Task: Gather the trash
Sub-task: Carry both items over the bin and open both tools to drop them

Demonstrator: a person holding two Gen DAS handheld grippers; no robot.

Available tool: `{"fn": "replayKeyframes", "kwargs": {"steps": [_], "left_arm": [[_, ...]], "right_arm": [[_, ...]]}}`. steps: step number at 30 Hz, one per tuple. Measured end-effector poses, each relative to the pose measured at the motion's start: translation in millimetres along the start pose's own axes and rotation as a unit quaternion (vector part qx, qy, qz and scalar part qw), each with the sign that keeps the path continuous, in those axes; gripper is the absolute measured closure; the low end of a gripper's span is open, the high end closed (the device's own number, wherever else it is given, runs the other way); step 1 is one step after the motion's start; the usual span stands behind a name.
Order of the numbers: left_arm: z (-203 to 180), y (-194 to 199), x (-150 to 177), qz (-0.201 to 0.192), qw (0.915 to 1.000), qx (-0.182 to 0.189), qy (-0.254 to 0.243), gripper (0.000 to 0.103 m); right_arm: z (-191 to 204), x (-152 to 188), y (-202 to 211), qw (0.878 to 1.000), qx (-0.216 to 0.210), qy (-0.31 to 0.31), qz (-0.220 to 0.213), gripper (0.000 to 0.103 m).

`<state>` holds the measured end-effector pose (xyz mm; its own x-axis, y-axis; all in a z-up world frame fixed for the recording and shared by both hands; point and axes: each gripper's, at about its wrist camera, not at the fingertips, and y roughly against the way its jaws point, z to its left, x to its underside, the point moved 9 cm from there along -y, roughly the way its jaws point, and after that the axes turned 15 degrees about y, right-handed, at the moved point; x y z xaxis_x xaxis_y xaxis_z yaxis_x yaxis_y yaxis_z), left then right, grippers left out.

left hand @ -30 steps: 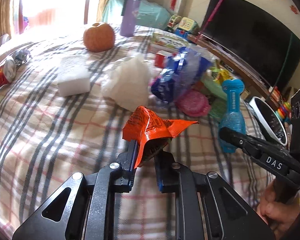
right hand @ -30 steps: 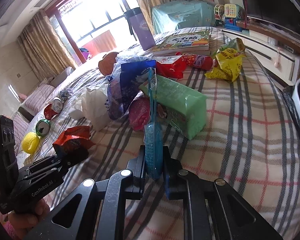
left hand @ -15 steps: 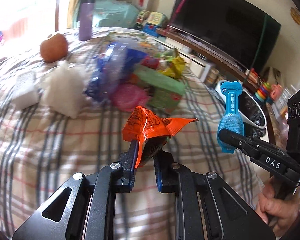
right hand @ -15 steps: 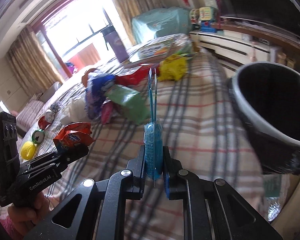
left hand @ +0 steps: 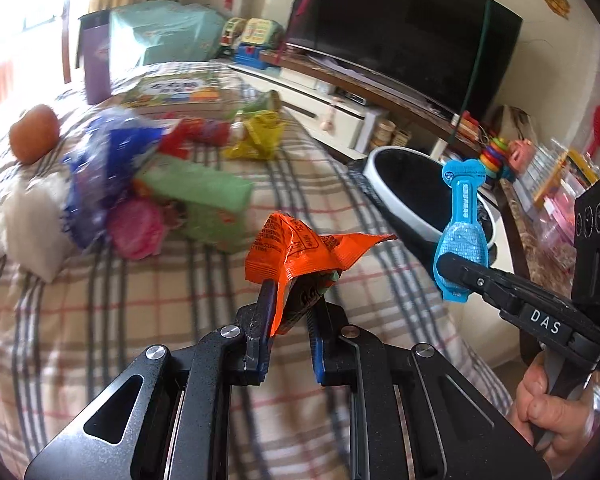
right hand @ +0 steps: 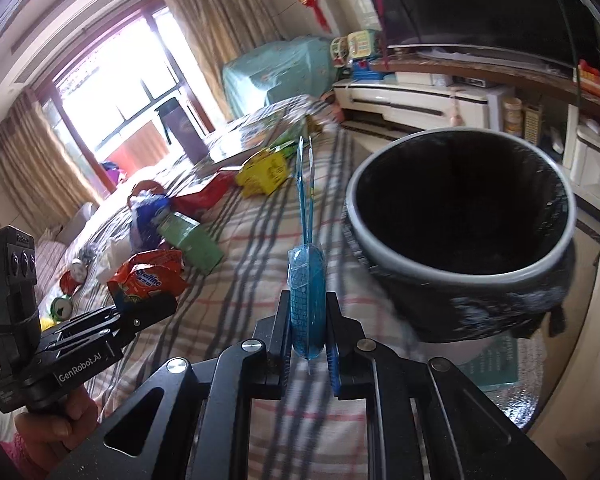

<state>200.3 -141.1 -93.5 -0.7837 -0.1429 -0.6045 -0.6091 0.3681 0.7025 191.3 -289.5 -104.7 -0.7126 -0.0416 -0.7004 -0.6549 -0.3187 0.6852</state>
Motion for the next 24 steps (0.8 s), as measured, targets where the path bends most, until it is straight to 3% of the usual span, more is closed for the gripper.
{"fn": "replayKeyframes", "kwargs": {"steps": [24], "left_arm": [[-76, -31, -9, 0.017, 0.9977, 0.034, -0.055, 0.089]], "right_arm": [[-72, -5, 22, 0.998, 0.041, -0.037, -0.014, 0.089]]}}
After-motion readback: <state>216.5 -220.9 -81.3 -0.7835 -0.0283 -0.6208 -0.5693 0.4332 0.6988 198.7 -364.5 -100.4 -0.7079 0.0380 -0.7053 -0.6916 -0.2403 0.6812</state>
